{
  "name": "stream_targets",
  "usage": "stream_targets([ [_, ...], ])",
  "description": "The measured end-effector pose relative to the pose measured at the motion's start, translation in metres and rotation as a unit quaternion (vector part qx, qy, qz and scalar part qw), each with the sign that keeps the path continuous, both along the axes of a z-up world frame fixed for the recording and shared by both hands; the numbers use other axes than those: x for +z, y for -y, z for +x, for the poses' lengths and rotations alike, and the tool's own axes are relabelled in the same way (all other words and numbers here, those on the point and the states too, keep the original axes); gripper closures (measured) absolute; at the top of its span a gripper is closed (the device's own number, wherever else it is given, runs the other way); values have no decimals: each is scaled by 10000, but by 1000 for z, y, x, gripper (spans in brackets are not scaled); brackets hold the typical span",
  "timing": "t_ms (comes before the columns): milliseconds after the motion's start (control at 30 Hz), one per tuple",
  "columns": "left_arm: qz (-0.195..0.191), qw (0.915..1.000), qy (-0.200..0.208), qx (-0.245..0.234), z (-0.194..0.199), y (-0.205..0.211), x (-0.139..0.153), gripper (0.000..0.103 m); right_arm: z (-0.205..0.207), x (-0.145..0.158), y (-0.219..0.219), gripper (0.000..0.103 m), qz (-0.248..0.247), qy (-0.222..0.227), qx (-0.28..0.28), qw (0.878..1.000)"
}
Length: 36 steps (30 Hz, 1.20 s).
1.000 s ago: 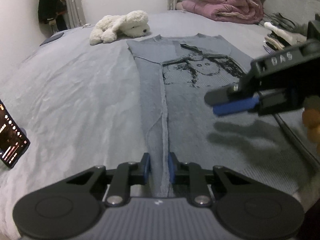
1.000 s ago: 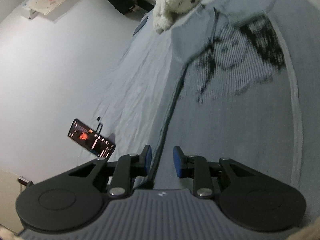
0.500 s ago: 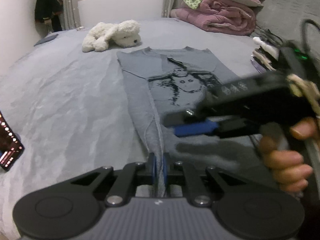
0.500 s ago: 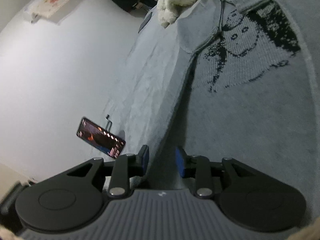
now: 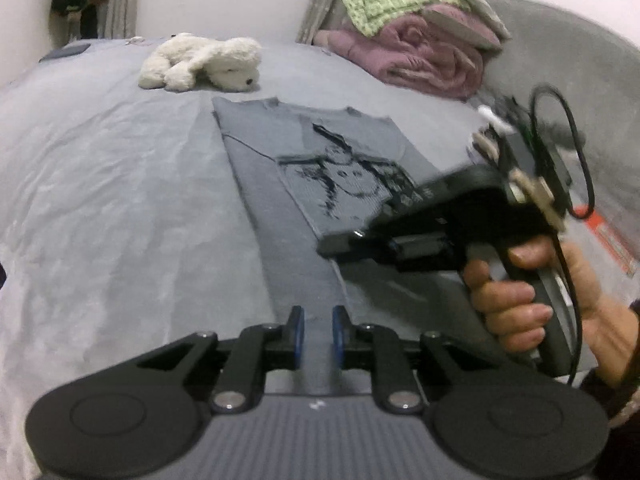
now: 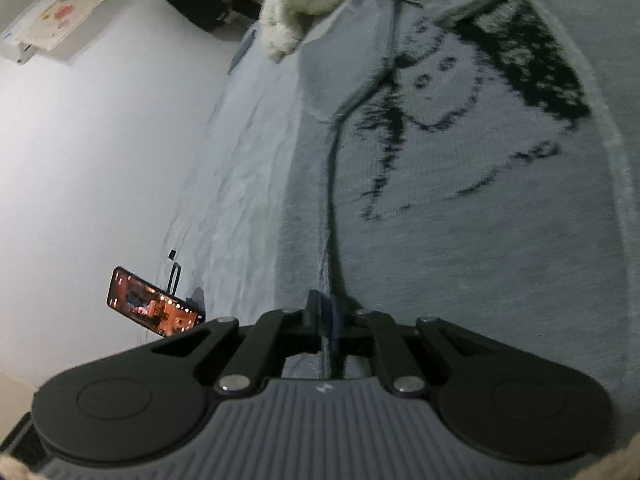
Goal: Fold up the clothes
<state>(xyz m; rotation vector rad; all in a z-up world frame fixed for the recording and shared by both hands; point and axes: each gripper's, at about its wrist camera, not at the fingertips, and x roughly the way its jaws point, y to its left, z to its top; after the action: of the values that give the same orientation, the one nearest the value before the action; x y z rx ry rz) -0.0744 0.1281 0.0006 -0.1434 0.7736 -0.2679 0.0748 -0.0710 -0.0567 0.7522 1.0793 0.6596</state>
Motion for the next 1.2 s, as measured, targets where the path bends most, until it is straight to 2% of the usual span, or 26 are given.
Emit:
stream_targets([
  [100, -164, 9999, -11, -9, 1, -11, -7, 88, -6, -2, 3, 86, 128, -142, 161, 9997],
  [200, -422, 9991, 52, 20, 1, -19, -14, 88, -21, -1, 1, 71, 183, -152, 347, 9991],
  [300, -577, 9983, 14, 104, 4, -24, -19, 88, -38, 1, -5, 69, 105, -86, 503, 9986],
  [400, -574, 9982, 68, 139, 7, -24, -19, 88, -51, 0, -14, 72, 31, -18, 651, 9979],
  [467, -621, 9979, 121, 144, 7, -25, -18, 88, -58, 0, -18, 82, 6, -9, 768, 9970],
  [500, -650, 9977, 153, 142, 7, -25, -17, 88, -59, 0, -20, 92, -4, -19, 796, 9968],
  [667, -863, 9955, 376, -74, 4, -22, -9, 89, -63, 15, -12, 93, 169, 129, 728, 9971],
  [733, -879, 9951, 412, -190, 6, -17, -8, 89, -66, 19, -8, 93, 94, 215, 676, 9974],
  [800, -784, 9959, 388, -244, 10, -11, -9, 89, -67, 21, -4, 87, -18, 251, 649, 9976],
  [967, -536, 9973, 384, -312, 22, -1, -4, 89, -68, 4, -3, 85, -288, -86, 786, 9965],
  [1067, -427, 9978, 363, -347, 33, 0, -3, 89, -69, 5, 3, 84, -271, -78, 829, 9962],
  [1200, -399, 9985, 196, -306, 56, -3, -15, 89, -51, 14, 11, 64, -319, 98, 610, 9976],
])
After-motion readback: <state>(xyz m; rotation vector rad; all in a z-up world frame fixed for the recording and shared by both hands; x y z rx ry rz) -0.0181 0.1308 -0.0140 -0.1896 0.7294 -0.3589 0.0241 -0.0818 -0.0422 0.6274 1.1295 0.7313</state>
